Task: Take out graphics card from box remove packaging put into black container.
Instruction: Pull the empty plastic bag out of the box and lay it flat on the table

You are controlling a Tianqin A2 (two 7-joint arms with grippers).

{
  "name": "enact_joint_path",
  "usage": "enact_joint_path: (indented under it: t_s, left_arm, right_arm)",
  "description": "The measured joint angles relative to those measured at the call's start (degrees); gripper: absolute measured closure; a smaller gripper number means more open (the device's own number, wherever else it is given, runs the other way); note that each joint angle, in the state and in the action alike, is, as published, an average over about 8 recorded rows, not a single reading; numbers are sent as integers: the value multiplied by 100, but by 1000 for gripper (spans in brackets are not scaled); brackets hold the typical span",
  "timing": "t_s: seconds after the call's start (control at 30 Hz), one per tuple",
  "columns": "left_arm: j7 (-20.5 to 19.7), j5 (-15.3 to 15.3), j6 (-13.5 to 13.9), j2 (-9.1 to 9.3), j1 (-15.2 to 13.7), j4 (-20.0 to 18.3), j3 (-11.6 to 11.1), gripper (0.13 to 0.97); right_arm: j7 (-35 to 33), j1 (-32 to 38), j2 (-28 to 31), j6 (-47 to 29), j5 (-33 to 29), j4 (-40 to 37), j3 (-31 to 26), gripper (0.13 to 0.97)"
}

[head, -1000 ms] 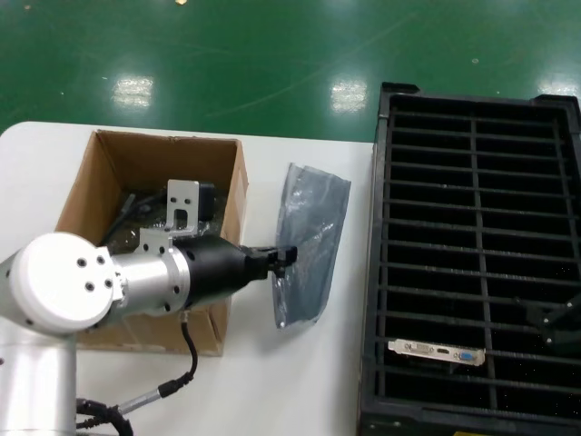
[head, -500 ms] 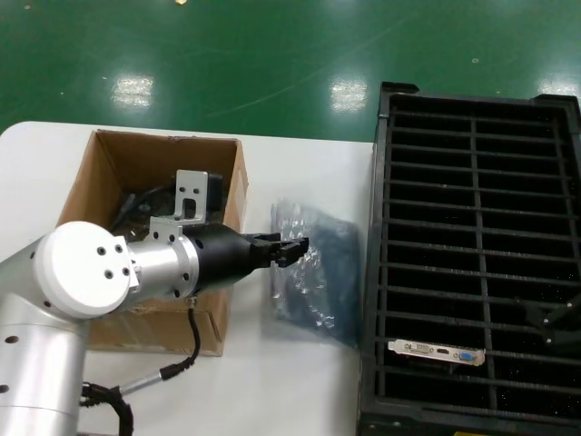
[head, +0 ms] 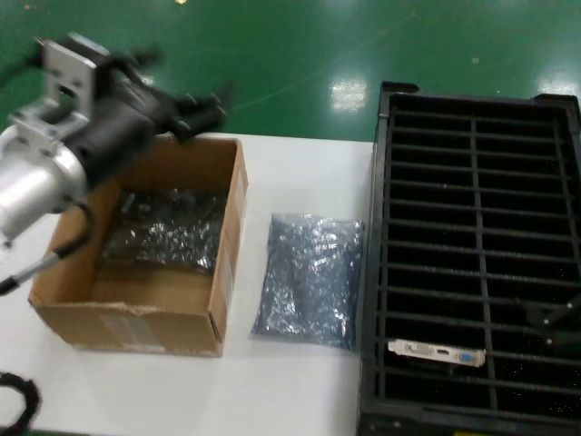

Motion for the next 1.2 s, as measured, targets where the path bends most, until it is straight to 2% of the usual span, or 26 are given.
enact_joint_path:
  t_s: [0.13, 0.2, 0.23, 0.33, 0.5, 0.8, 1.2]
  left_arm:
    - [866, 38, -814, -242, 242, -461, -244, 480]
    - [1204, 88, -1104, -322, 345, -569, -323, 425]
    - [1319, 98, -1199, -346, 384, -596, -348, 425]
    - [1501, 61, -1355, -368, 470, -607, -367, 364]
    - [1586, -235, -1476, -336, 603, -549, -306, 261]
    - [1987, -877, -1887, -292, 975, -425, -185, 163]
    - [2556, -1775, -2469, -231, 1496, -250, -16, 132]
  right_arm:
    - [0, 0, 0, 0, 0, 0, 0, 129]
    - [-5, -2, -6, 9, 6, -3, -1, 129]
    - [-12, -5, -14, 21, 14, -7, -3, 129]
    - [-52, -21, -58, 85, 57, -32, -12, 129]
    - [-182, -75, -202, 299, 199, -113, -40, 129]
    - [-494, -205, -547, 810, 540, -306, -110, 129]
    - [-933, -387, -1033, 1530, 1018, -578, -208, 129]
